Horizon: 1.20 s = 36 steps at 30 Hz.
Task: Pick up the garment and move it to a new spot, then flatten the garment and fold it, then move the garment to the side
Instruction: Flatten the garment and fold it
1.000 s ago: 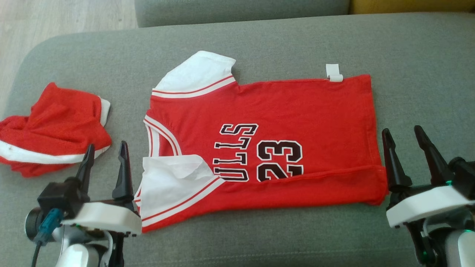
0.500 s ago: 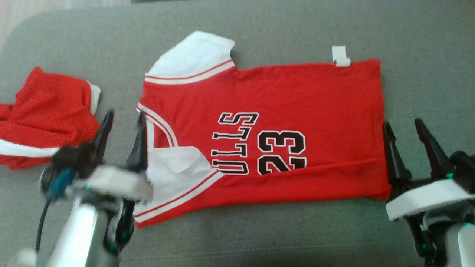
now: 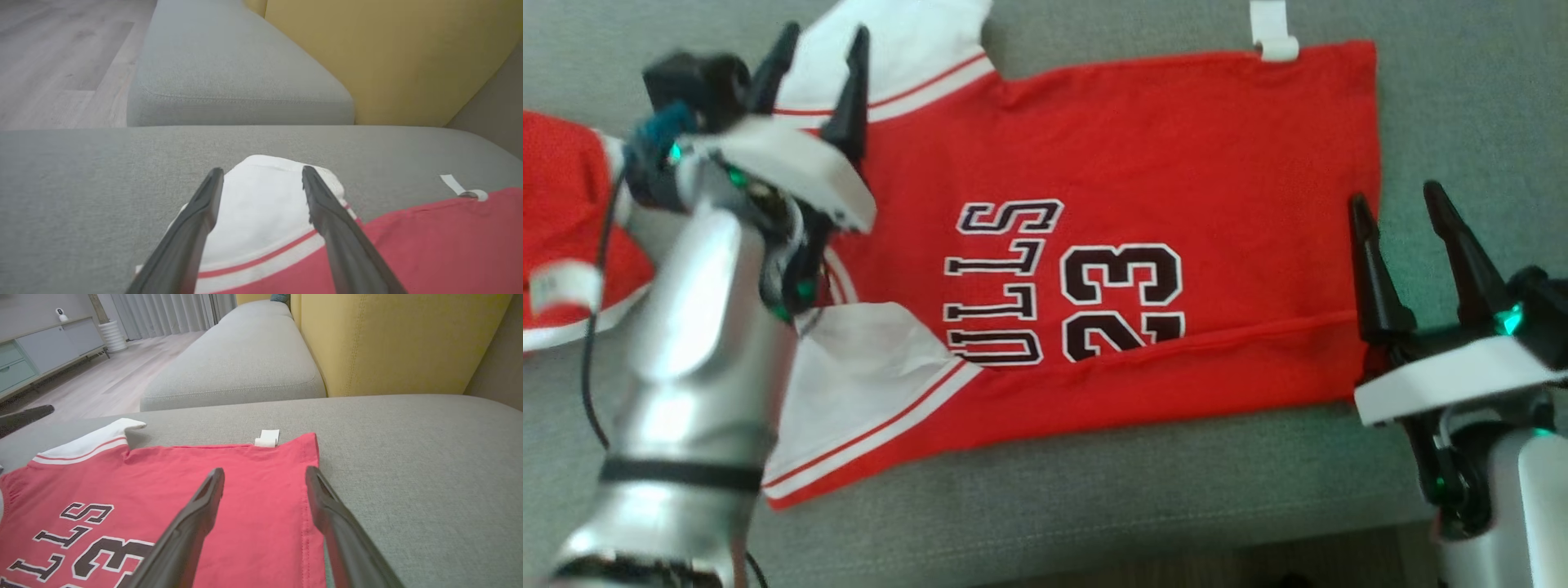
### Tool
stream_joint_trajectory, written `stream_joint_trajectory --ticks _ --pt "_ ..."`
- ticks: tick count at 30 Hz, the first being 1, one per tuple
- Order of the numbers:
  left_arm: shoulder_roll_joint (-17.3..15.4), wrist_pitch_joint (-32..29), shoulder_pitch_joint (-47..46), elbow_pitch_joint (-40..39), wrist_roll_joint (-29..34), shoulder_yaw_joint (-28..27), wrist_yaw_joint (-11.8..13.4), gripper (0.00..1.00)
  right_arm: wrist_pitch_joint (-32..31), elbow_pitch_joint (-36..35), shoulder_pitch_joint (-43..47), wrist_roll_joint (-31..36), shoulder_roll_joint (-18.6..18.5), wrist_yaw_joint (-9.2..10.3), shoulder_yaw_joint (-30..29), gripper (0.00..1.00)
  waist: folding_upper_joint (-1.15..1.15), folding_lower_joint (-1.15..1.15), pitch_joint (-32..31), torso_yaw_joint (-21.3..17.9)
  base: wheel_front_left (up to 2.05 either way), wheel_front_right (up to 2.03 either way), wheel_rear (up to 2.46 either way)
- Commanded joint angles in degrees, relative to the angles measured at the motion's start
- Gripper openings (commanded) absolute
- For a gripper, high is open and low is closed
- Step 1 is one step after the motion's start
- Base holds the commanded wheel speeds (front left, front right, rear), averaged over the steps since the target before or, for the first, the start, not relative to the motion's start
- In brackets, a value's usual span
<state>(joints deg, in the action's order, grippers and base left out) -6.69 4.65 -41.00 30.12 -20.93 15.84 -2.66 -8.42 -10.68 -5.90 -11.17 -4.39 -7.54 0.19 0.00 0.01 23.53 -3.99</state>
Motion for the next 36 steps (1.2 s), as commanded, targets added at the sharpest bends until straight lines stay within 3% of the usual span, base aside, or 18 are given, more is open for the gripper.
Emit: stream_joint_trajectory --ticks 1,10,17,18,19,20,21,23,29,36 --pt "-1.29 0.43 -3.64 1.11 -0.46 -1.84 -0.34 1.0 0.71 -1.6 -1.46 -0.03 -0.27 0.05 1.66 1.0 0.0 -0.01 2.08 -1.83 0.0 0.0 0.0" --pt "-1.84 1.22 -18.07 22.22 0.9 0.06 -2.18 1.0 1.87 0.33 -3.32 -0.47 0.13 0.05 2.97 1.0 0.0 -0.01 5.66 -4.37 0.0 0.0 0.0" --pt "-2.13 -6.12 -22.69 34.29 2.71 2.51 -0.6 1.0 2.33 1.68 -3.75 -0.94 0.34 0.05 3.32 1.0 0.0 -0.01 5.81 -5.11 0.0 0.0 0.0" --pt "-2.07 -6.71 -23.12 35.29 2.86 2.75 -0.37 0.92 2.33 1.82 -3.76 -0.99 0.37 0.05 3.32 1.0 0.0 -0.01 5.79 -5.17 0.0 0.0 0.0" --pt "-2.0 -7.47 -23.44 36.33 3.04 3.07 -0.23 0.59 2.33 1.95 -3.79 -1.04 0.4 0.05 3.36 1.0 0.0 -0.01 5.76 -5.23 0.0 0.0 0.0" --pt "-1.94 -7.66 -23.77 37.03 3.15 3.29 -0.16 0.41 2.32 2.07 -3.82 -1.09 0.43 0.05 3.42 1.0 0.0 -0.01 5.71 -5.29 0.0 0.0 0.0" --pt "-1.94 -7.66 -23.77 37.03 3.15 3.29 -0.16 0.41 2.32 2.07 -3.82 -1.09 0.43 0.05 3.42 1.0 0.0 -0.01 5.71 -5.29 0.0 0.0 0.0" --pt "-2.06 -8.34 -24.16 38.62 3.69 4.04 0.01 0.0 2.26 2.29 -3.95 -1.27 0.47 0.05 3.6 1.0 0.0 -0.01 5.6 -5.47 0.0 0.0 0.0" --pt "-2.16 -8.31 -24.59 40.84 4.05 4.97 0.78 0.0 2.0 2.42 -4.07 -1.57 0.46 0.05 3.46 1.0 0.0 -0.01 5.19 -5.89 0.0 0.0 0.0" --pt "-1.45 1.5 -24.3 39.34 2.01 3.33 1.2 0.0 2.26 3.14 -5.41 -1.65 -0.34 0.05 1.78 1.0 0.0 -0.01 3.79 -4.7 0.0 0.0 0.0"
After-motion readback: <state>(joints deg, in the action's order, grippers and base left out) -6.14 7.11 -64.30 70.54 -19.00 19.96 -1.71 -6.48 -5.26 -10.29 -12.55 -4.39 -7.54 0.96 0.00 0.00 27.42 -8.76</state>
